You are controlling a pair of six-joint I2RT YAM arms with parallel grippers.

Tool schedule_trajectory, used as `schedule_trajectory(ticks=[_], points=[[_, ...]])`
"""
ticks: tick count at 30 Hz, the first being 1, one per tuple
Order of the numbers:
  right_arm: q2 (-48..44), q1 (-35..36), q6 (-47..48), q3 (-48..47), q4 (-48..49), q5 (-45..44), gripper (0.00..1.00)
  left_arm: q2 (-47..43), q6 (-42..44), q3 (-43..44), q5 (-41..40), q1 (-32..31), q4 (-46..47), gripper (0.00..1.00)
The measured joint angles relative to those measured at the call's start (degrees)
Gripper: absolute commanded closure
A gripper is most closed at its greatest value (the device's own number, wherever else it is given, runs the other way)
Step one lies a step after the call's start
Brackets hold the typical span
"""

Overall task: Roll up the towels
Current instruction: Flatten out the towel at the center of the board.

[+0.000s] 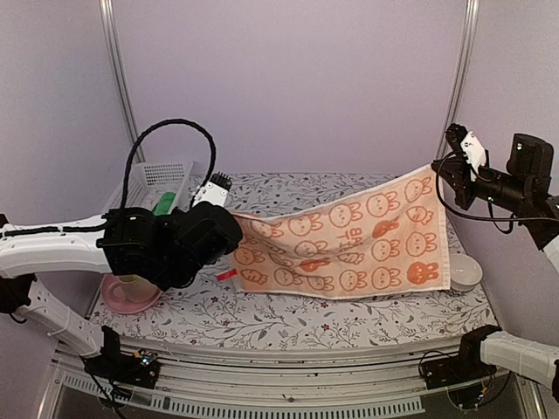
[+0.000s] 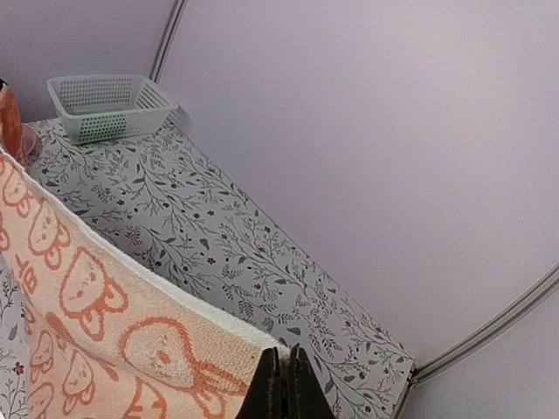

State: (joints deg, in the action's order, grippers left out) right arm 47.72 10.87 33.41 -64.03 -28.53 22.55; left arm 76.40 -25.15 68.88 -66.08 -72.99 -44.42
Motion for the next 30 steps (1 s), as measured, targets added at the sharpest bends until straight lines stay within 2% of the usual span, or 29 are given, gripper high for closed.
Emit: schedule_trajectory(ticks=[4, 7, 11, 13, 17, 20, 26, 30], points=[[7.6, 0.0, -0.2, 4.3, 4.3, -4.4, 0.98, 1.4, 4.6, -2.5, 4.3, 6.0, 4.1, 1.0], [18.1, -0.2, 0.1, 6.1, 7.6, -7.1, 0.98, 4.0, 11.6, -6.1, 11.0, 15.0, 12.6, 1.0], [34.1, -1.0, 1.0, 5.7, 13.2, -9.0, 0.98, 15.8, 19.5, -3.5, 21.8, 26.2, 21.4, 1.0], [42.1, -2.0, 1.1, 3.2, 14.9, -9.5, 0.98, 25.2, 22.9, 2.5, 25.6, 29.8, 22.9, 1.0], [55.7, -4.2, 0.9, -6.6, 17.4, -10.2, 0.98, 43.8, 28.3, 17.4, 29.8, 34.1, 24.3, 1.0], [62.6, -4.8, 0.9, -13.0, 19.4, -10.7, 0.98, 52.3, 31.4, 24.6, 31.3, 36.8, 24.3, 1.0], [70.9, -4.5, 1.8, -20.5, 21.2, -11.8, 0.98, 55.8, 37.8, 31.6, 32.4, 40.5, 25.6, 1.0], [71.2, -4.8, 3.0, -20.6, 21.2, -11.3, 0.98, 54.2, 41.2, 30.0, 33.9, 40.9, 29.3, 1.0]])
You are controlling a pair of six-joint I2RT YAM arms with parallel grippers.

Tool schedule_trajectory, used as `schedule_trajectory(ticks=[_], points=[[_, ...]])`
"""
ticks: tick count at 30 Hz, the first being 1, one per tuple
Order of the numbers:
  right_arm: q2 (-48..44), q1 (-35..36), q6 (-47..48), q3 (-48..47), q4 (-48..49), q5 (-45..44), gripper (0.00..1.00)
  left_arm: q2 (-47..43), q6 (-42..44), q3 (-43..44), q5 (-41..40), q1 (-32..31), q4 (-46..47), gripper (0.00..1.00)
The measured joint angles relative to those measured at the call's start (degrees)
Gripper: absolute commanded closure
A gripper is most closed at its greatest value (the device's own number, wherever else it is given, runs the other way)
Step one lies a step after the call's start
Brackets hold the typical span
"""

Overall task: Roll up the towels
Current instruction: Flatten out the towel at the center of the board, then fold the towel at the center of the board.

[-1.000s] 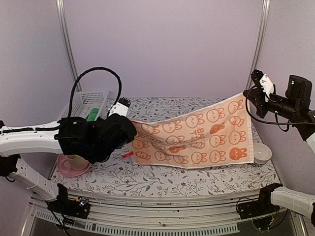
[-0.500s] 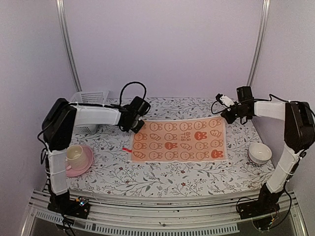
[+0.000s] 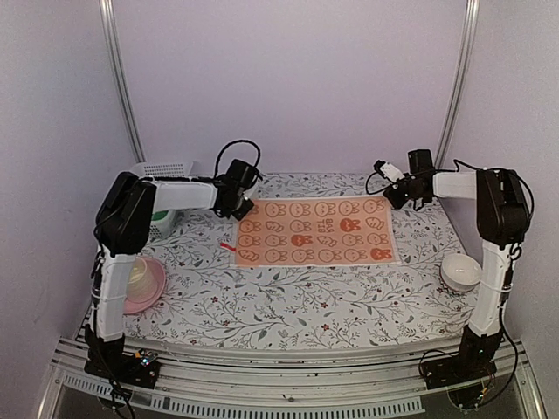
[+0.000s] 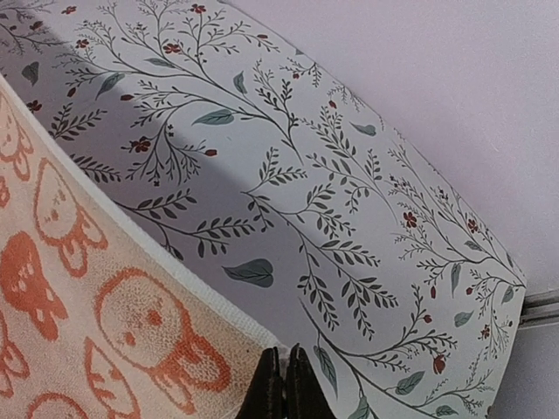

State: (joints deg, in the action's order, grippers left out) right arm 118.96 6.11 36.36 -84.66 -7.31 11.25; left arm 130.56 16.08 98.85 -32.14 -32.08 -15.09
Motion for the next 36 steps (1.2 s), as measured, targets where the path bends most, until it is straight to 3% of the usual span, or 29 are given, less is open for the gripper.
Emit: schedule_trajectory(ticks=[6, 13, 19, 26, 36], points=[[-5.3, -1.2, 2.3, 5.7, 0.3, 4.5, 0.98, -8.2, 1.7, -11.6, 3.8, -1.3, 3.5, 1.0], [-18.6, -2.1, 7.7, 15.0, -1.0, 11.4, 0.98, -17.2, 1.5, -22.1, 3.2, -4.2, 6.3, 1.0], [-24.2, -2.1, 11.7, 20.8, -2.9, 15.3, 0.98, -24.2, 0.8, -29.5, 3.0, -5.9, 6.2, 1.0], [-27.7, -2.1, 16.9, 27.2, -6.1, 16.3, 0.98, -29.6, -0.2, -35.1, 5.0, -7.8, 5.4, 1.0], [-29.2, -2.1, 22.6, 30.9, -6.9, 14.8, 0.98, -28.5, -1.3, -36.9, 9.1, -10.6, 1.0, 1.0]])
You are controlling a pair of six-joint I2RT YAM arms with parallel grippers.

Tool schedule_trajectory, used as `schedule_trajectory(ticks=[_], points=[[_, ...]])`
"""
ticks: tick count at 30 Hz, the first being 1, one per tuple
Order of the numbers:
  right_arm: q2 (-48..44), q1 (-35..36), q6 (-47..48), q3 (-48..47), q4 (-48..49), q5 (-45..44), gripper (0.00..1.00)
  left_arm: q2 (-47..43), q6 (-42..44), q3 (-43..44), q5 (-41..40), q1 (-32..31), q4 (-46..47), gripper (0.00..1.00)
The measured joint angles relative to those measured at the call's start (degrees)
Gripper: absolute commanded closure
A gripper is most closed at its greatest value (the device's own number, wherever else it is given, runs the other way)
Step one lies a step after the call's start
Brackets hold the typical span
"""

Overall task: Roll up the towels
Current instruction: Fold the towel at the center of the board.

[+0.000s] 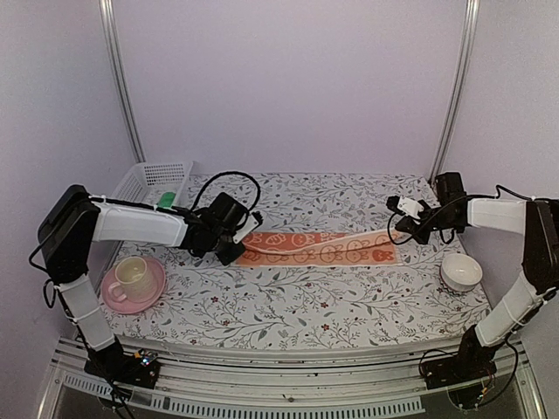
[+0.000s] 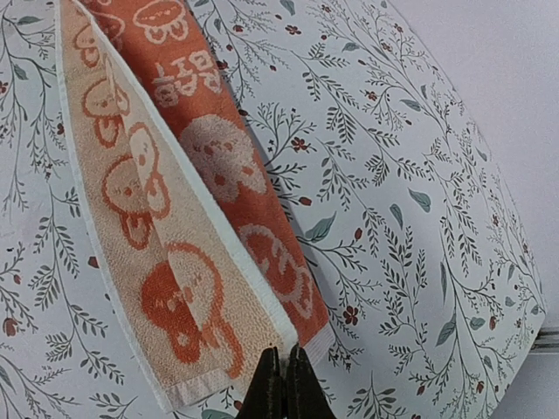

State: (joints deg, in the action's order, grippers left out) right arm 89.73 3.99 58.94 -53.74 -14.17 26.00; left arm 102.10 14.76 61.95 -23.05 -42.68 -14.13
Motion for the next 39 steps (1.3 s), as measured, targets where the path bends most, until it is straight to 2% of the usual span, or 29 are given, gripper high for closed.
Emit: schedule_trajectory(ticks=[17, 24, 27, 31, 33, 37, 39], points=[[0.4, 0.1, 6.6, 3.8, -1.9, -2.0, 0.97, 3.0, -0.2, 0.1, 2.5, -0.2, -4.3, 1.0], [0.4, 0.9, 8.6, 5.2, -2.8, -3.0, 0.93, 3.8, -0.3, 0.5, 3.4, -0.3, -5.7, 0.92], [0.4, 1.4, 9.4, 5.8, -3.0, -3.7, 0.91, 3.8, -0.5, 0.5, 3.9, -0.3, -6.4, 0.83], [0.6, 2.0, 9.7, 6.6, -3.5, -4.9, 0.83, 3.8, -0.9, 0.5, 4.6, -0.3, -7.1, 0.75], [0.9, 2.3, 10.0, 6.9, -3.7, -5.5, 0.78, 3.8, -1.1, 0.5, 4.8, -0.4, -7.5, 0.68], [1.3, 2.8, 10.1, 7.0, -4.1, -6.6, 0.64, 3.8, -1.5, 0.5, 4.9, -0.5, -8.1, 0.37], [1.3, 2.8, 10.2, 7.0, -4.4, -7.2, 0.58, 3.4, -2.1, 0.4, 4.9, -0.5, -8.4, 0.26]])
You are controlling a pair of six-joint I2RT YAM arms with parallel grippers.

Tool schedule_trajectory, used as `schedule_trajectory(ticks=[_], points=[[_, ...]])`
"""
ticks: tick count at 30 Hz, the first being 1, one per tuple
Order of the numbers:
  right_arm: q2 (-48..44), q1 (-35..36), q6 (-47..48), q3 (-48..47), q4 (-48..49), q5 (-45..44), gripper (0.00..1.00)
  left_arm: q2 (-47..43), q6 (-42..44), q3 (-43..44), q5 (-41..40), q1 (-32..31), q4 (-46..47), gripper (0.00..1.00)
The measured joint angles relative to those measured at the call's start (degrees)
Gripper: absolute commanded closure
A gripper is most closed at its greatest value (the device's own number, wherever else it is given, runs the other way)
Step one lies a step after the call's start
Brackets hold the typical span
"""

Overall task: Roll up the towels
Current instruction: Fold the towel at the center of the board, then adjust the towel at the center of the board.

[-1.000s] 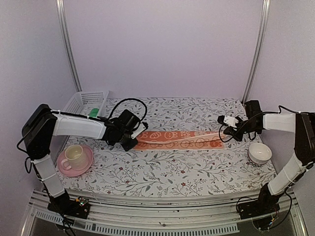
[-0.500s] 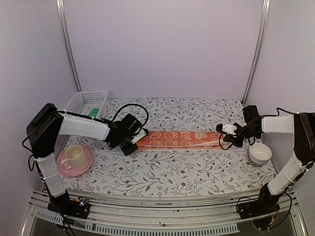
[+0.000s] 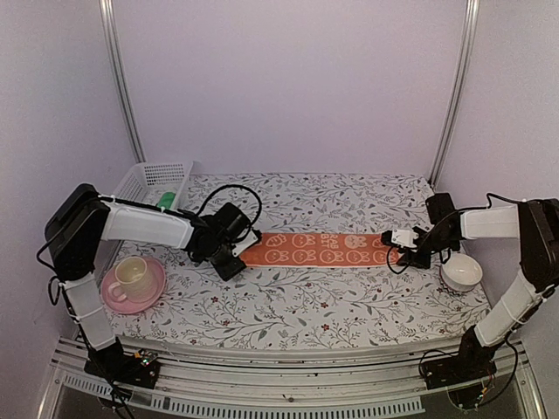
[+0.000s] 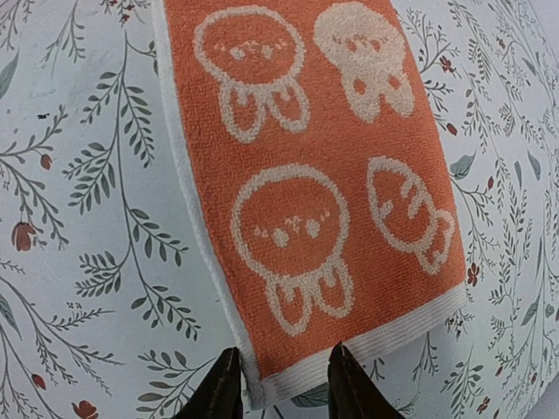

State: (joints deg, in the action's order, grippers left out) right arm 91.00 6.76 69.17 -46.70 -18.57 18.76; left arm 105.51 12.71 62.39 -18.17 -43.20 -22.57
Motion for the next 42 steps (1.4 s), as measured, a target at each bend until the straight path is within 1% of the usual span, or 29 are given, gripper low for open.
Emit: schedule_trajectory(ticks=[2, 4, 5, 8, 10, 12, 15, 20, 24, 27, 32, 39, 42], points=[[-0.2, 0.0, 0.0, 0.0, -0.6, -0.5, 0.52, -1.1, -0.5, -0.2, -0.1, 0.0, -0.3, 0.18], [-1.1, 0.0, -0.1, 0.0, -1.4, -1.1, 0.48, -3.0, -0.8, -0.4, -0.3, 0.0, -0.7, 0.07], [-1.7, 0.0, -0.2, 0.0, -1.7, -1.4, 0.46, -4.1, -1.0, -0.5, -0.4, 0.0, -0.8, 0.03], [-3.6, 0.0, -1.4, -0.6, -3.2, -1.8, 0.39, -7.3, -1.6, -0.5, -0.8, 0.0, -0.6, 0.03], [-4.0, 0.0, -3.1, -2.1, -4.7, -1.7, 0.38, -8.9, -1.8, -0.5, -1.7, 0.0, 0.0, 0.03], [-3.9, 0.0, -6.8, -4.6, -6.3, -1.7, 0.37, -9.6, -2.2, -0.3, -3.3, 0.0, 1.1, 0.03], [-3.1, 0.0, -14.0, -8.5, -8.0, -1.7, 0.39, -8.9, -3.0, 0.1, -6.0, 0.5, 2.3, 0.03], [1.5, -0.7, -29.2, -13.8, -9.5, -1.4, 0.42, -4.8, -4.6, 2.9, -9.9, 2.4, 4.2, 0.03], [6.2, -2.6, -38.9, -15.1, -10.9, -0.7, 0.46, -2.4, -5.4, 3.6, -12.0, 3.3, 5.3, 0.03], [9.4, -3.6, -44.1, -15.1, -11.8, -0.2, 0.49, -1.3, -6.0, 3.6, -12.7, 3.5, 5.8, 0.03], [12.6, -4.1, -49.3, -15.1, -12.6, 0.7, 0.56, -1.2, -6.8, 3.2, -13.7, 3.2, 6.9, 0.03], [14.6, -4.3, -53.4, -15.3, -13.4, 4.2, 0.59, -1.2, -7.1, 3.1, -16.3, 1.4, 7.3, 0.03], [15.5, -4.3, -54.3, -16.1, -13.3, 5.6, 0.65, -1.2, -7.2, 3.1, -17.5, 0.4, 7.3, 0.03]])
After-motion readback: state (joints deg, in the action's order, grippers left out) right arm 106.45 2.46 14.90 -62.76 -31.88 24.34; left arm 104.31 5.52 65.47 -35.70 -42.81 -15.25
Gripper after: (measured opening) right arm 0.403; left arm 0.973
